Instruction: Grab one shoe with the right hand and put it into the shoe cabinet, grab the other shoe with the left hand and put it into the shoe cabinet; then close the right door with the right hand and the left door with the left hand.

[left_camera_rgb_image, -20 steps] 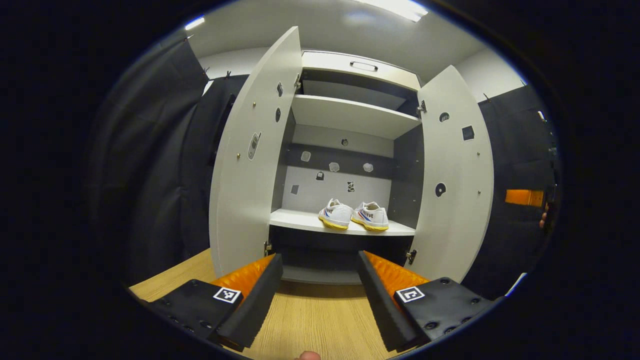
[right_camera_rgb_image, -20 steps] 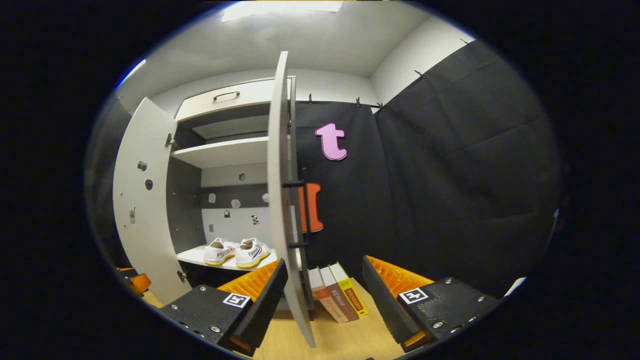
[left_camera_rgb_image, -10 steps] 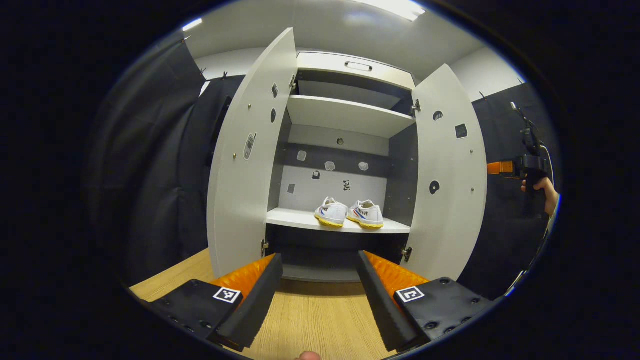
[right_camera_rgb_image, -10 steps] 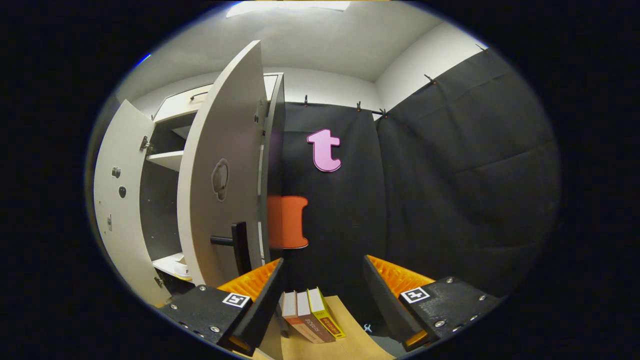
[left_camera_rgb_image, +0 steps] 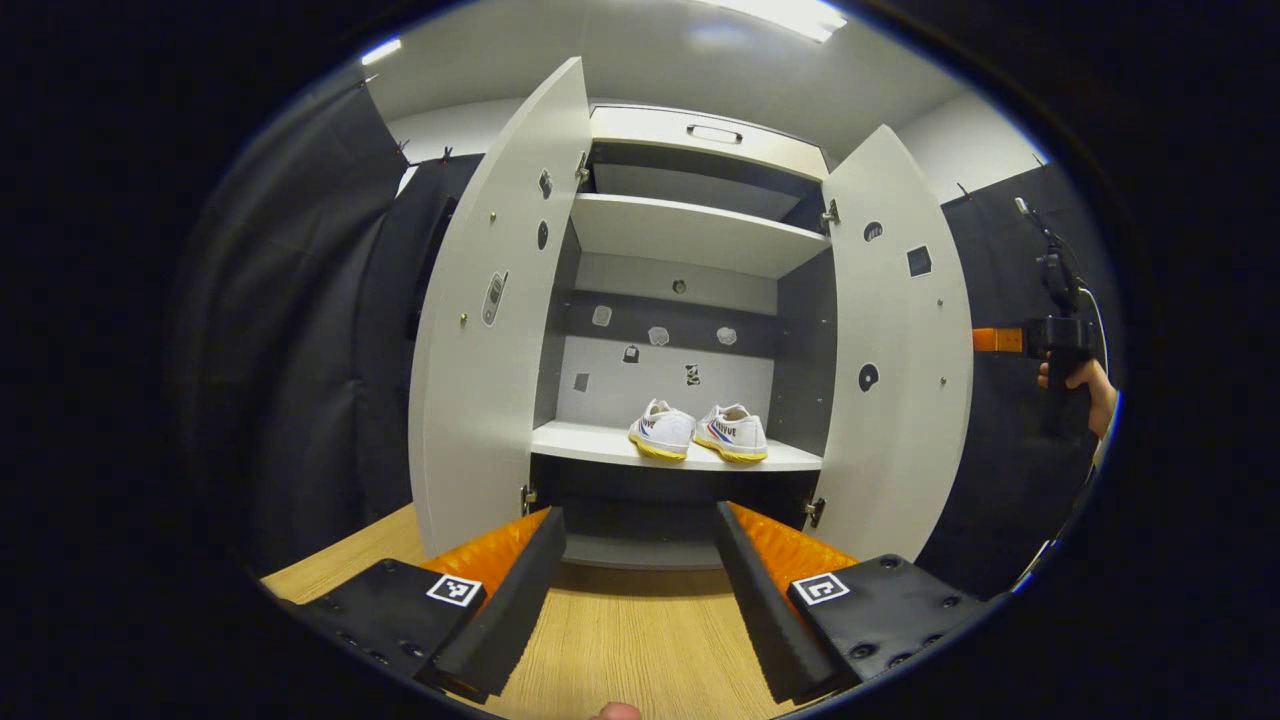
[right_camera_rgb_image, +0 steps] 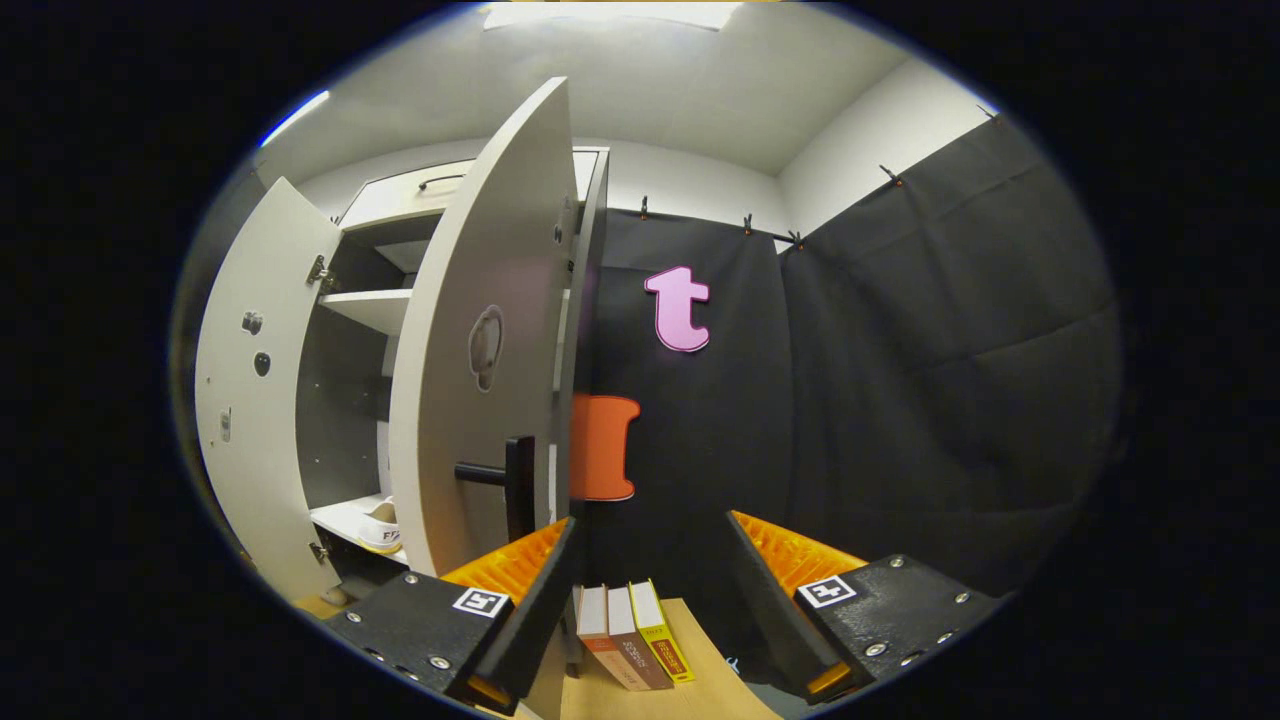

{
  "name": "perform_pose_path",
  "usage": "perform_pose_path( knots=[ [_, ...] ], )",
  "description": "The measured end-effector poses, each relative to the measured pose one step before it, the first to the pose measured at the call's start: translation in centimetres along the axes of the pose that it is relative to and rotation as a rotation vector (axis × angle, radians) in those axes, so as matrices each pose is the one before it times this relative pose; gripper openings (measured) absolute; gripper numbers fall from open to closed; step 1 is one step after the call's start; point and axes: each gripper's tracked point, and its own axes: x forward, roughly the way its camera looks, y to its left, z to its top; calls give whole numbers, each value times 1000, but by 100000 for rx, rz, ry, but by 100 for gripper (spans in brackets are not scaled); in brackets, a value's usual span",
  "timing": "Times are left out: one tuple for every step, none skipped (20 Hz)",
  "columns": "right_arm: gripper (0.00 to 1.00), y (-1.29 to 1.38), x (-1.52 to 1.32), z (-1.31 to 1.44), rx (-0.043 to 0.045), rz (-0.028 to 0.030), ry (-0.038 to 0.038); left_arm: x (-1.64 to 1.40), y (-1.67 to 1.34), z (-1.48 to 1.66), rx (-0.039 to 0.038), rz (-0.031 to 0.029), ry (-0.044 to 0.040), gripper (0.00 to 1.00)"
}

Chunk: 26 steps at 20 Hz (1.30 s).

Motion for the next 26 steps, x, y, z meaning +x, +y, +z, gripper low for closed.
perform_pose_path(
  knots=[
    [89,600,-147,51,453,1205,353,42,-110,-34,-131,-445,34,96],
    [89,653,-83,-18,215,1469,125,89,-95,-16,73,-297,-93,97],
    [89,834,-142,-39,54,1846,184,-20,-58,-102,50,-159,80,97],
    [89,859,-84,-1,-94,1825,-37,36,40,-66,17,35,172,97],
    [89,911,-40,23,-129,1852,-63,33,73,-145,-50,24,250,97],
    [89,964,17,43,288,1687,-82,-51,57,-84,-64,109,276,96],
    [89,975,-2,-16,559,1639,-173,-6,147,-33,-72,238,176,96],
    [89,935,184,38,752,1767,-276,-63,184,22,-63,335,39,96],
    [89,975,312,-91,1392,1971,-99,-8,186,12,8,209,-35,96],
    [89,988,260,-191,1474,2089,333,-57,239,87,233,374,-146,97],
    [89,833,268,-134,1186,1715,-59,-5,262,72,327,582,-110,97],
    [89,856,232,-34,237,1466,-331,-42,228,51,114,595,-162,97],
    [89,474,222,74,-754,1396,-589,-69,261,26,-144,583,-90,97],
    [89,419,514,59,-729,1353,-168,-84,170,41,-212,405,80,97],
    [89,625,373,-140,-166,1348,-104,15,177,-49,-196,370,100,97],
    [89,703,386,-135,149,1227,6,-31,135,-28,-131,169,207,97],
    [90,719,561,-70,1171,1385,80,-14,108,-76,-90,153,278,97],
    [92,822,490,-351,1750,1399,1009,-51,99,29,18,135,109,97],
    [92,895,452,-113,1353,1543,303,-40,94,12,161,220,-64,97],
    [92,823,796,94,399,1253,-277,-27,133,84,347,230,-208,97],
    [92,602,590,101,-190,789,-939,-114,184,101,403,424,-350,97],
    [92,430,462,35,-368,618,-589,-146,205,66,315,482,-254,97],
    [92,498,433,-7,-170,850,-307,-4,129,30,9,254,-7,97],
    [92,502,554,-70,-35,604,-10,-33,85,-14,-33,117,167,97],
    [92,459,595,-8,-103,747,6,-34,142,-10,-43,155,-54,96],
    [92,274,777,-37,-239,427,210,71,95,50,-28,154,-12,97]
  ],
)
